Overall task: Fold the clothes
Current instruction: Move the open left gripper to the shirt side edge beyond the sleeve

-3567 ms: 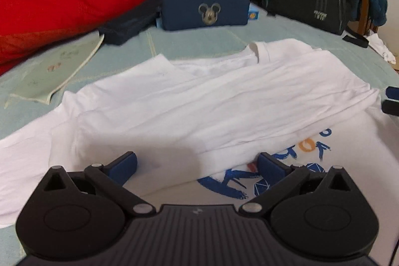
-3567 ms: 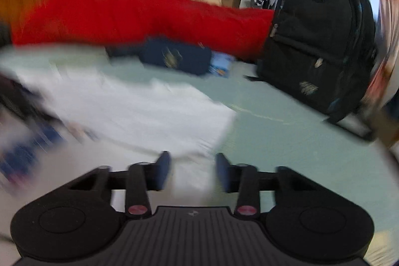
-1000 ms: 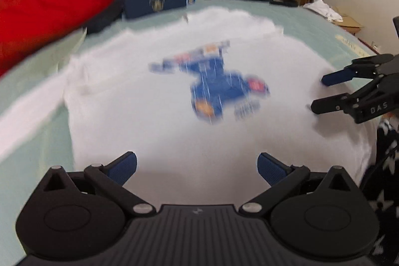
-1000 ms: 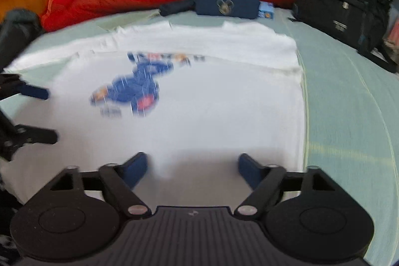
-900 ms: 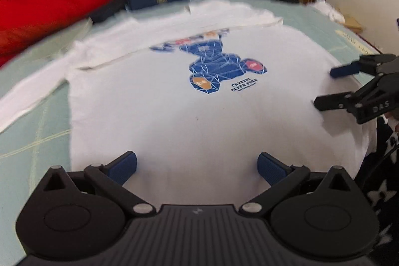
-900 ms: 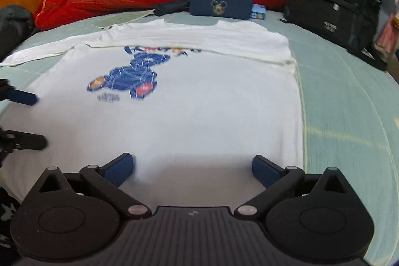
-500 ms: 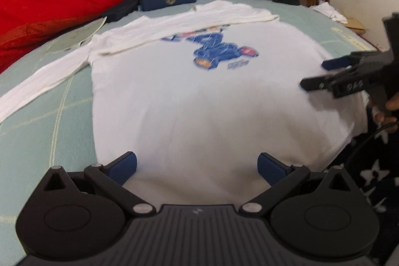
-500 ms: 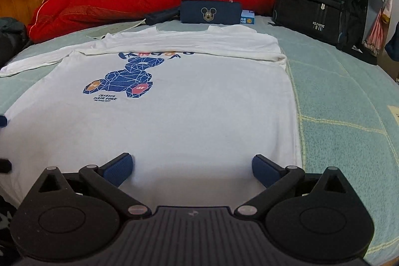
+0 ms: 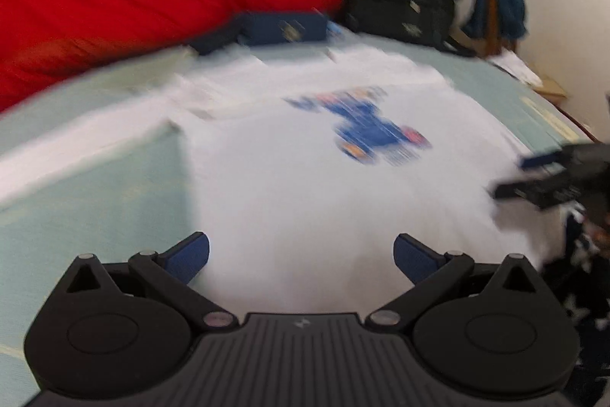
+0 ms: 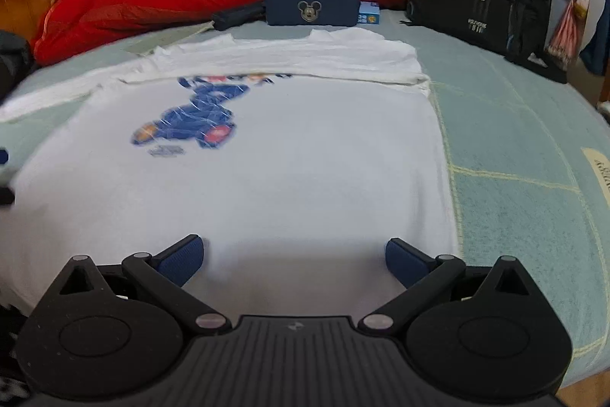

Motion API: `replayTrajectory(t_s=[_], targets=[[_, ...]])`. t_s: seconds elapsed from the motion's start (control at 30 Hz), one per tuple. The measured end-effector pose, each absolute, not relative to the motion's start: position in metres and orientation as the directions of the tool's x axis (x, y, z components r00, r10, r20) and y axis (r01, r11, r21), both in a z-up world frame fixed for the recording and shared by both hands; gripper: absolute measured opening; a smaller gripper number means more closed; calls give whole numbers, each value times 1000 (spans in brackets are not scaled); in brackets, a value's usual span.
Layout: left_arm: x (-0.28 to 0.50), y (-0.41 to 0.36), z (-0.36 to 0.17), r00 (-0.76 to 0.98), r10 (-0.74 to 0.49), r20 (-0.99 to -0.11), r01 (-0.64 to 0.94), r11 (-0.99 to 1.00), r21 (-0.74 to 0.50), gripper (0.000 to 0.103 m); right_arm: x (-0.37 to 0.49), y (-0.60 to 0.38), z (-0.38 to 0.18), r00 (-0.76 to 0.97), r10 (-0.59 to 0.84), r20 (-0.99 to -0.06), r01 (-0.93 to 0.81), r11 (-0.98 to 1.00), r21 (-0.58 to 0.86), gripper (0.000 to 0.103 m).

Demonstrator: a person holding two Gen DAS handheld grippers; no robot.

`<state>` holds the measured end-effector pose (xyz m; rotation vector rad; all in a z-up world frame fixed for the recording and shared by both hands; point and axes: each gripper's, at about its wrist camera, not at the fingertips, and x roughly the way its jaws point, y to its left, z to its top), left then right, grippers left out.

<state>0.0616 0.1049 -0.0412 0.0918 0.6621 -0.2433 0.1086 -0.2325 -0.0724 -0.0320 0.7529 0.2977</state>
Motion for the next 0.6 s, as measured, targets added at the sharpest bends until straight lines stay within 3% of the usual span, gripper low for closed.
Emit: replayTrajectory(t_s=[0.2, 0.47, 0.6], targets=[[98, 181, -14, 835, -1, -550, 90, 987, 134, 102, 100, -211, -39, 719, 323, -615, -336, 937, 100, 103], [193, 269, -46, 804, 145, -577, -95, 989, 116, 102, 96, -180, -12, 721, 374, -584, -398, 913, 93, 103], [222, 302, -76, 770, 150, -620, -150, 987, 53, 102, 98, -167, -14, 717, 352, -601, -402, 914, 56, 103]])
